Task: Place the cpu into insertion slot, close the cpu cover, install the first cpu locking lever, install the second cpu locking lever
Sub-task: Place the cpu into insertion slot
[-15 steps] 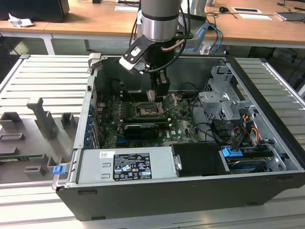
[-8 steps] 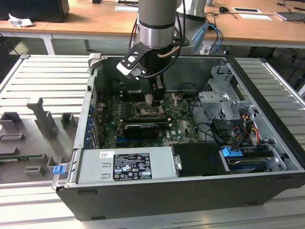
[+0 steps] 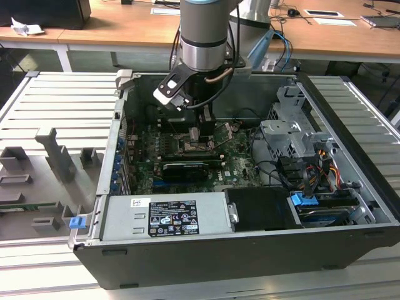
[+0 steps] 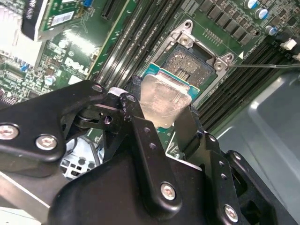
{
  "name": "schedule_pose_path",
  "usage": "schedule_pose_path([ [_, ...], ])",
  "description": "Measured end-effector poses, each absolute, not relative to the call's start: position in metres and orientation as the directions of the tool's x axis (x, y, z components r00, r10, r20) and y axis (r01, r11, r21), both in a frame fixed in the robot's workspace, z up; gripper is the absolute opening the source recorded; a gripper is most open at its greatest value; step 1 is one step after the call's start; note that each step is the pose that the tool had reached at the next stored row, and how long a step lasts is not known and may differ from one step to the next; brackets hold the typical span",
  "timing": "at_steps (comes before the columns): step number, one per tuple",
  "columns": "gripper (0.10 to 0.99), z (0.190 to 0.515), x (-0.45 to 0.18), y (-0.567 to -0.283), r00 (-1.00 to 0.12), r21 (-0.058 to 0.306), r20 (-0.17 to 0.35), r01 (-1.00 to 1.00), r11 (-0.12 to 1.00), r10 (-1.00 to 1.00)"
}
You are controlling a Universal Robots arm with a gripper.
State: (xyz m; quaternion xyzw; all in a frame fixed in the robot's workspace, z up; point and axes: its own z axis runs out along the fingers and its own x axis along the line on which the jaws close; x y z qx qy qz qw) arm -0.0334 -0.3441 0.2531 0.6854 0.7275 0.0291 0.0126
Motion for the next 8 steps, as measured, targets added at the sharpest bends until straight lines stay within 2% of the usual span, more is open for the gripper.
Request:
schedule_pose_path([
  [8,0.529,0.2426,-0.0355,-0.3357,-0.056,0.060,0.022,0.997,0.055,0.998],
])
